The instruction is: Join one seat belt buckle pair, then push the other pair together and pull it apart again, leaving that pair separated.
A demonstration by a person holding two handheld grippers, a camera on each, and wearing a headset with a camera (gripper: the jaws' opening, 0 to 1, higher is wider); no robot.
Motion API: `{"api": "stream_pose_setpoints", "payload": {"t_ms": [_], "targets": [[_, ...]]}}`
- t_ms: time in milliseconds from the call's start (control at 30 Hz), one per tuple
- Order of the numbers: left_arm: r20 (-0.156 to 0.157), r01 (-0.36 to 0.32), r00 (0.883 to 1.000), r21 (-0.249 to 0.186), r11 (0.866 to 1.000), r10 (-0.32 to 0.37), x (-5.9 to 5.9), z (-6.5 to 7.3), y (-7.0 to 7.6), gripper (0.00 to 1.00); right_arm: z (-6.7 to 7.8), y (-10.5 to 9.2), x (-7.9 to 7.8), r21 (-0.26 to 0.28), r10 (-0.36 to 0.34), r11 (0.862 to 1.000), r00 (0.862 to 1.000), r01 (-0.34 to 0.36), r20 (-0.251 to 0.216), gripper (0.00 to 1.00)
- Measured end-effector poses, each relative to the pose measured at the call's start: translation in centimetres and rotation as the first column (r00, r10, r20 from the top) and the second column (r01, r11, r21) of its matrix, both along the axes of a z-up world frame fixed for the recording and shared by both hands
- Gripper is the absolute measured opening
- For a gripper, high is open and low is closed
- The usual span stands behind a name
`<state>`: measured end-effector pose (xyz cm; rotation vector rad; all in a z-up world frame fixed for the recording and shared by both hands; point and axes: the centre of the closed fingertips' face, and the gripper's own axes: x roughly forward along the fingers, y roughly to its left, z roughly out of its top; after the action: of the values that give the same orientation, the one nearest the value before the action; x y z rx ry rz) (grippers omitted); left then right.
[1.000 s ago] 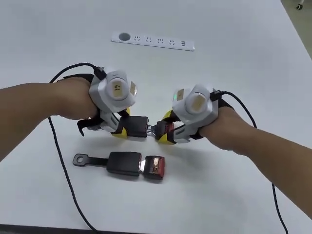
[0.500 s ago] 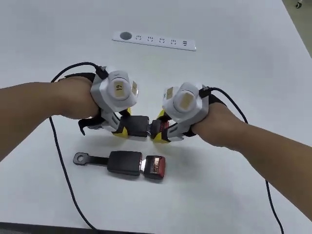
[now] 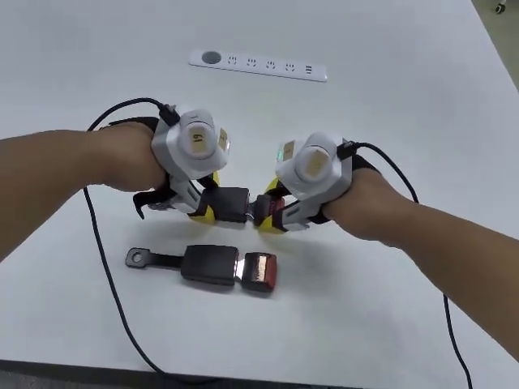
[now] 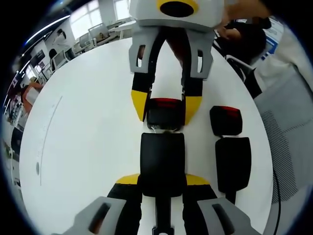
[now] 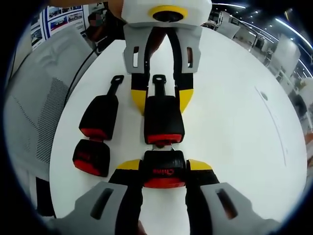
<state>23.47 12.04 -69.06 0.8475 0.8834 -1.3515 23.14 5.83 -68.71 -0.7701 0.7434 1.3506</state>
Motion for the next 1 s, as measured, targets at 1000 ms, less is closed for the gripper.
{"api": "stream_pose_setpoints", "payload": {"t_ms": [1000], "targets": [[-0.005,-0.012,1.0,0.005,1.0,0.012,0.2,-0.1,0.0,0.32,-0.5,-10.6,-0.1,-0.056,-0.058,0.997,0.998,0.058,-0.005,0.33]]}}
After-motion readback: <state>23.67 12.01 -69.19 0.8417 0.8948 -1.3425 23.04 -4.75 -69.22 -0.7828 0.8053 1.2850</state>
